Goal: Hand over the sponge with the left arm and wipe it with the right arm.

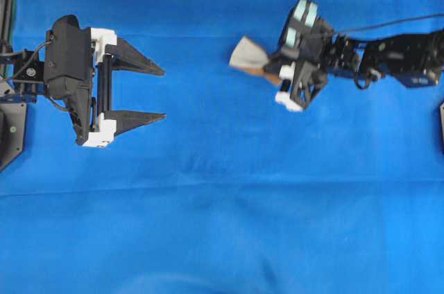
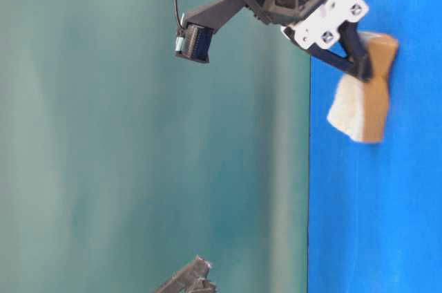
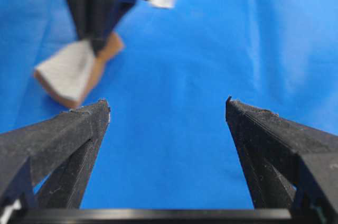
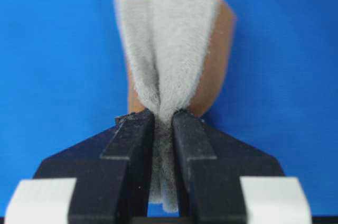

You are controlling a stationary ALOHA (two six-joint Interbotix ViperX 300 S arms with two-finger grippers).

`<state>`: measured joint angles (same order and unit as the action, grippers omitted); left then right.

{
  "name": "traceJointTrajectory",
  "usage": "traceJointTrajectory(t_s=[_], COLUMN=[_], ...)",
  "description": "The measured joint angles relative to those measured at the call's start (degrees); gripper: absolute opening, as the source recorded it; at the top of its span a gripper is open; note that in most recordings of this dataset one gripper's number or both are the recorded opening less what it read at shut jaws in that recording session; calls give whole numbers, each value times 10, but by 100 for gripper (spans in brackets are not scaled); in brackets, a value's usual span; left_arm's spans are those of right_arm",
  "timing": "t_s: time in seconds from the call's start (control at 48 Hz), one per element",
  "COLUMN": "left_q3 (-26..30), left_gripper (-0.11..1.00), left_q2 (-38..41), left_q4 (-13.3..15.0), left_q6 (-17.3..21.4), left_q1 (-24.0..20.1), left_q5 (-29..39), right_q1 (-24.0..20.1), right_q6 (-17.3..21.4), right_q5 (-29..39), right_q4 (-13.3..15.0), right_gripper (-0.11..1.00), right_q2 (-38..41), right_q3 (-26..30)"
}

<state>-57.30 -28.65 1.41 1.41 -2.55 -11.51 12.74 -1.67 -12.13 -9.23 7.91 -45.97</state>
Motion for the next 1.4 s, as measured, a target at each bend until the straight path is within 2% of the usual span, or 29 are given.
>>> traceJointTrajectory(t_s=[0.229,0.334,0.459,0.521,0.73,1.105,1.397], left_q3=[1,0,0,0,0,0,0], left_gripper=[88,88,88,88,88,88,88], left_q2=[0,0,0,0,0,0,-1], left_q4=[0,0,0,0,0,0,0], left_q6=[1,0,0,3,1,2,-2], left_q1=[0,-1,0,-1,0,0,1], left_q5=[0,1,0,0,0,0,0], right_q1=[-124,-167,-207,-214,-188,-65,-51], right_q6=[1,1,2,2,-9,-25,-35], right_q5=[1,1,2,4,4,4,4], right_q4=[-47,-68,-80,-82,-82,-53,-45], right_gripper=[16,16,16,16,16,16,16], right_q2=[0,0,0,0,2,12,12], right_q3=[4,10,18,22,24,9,9])
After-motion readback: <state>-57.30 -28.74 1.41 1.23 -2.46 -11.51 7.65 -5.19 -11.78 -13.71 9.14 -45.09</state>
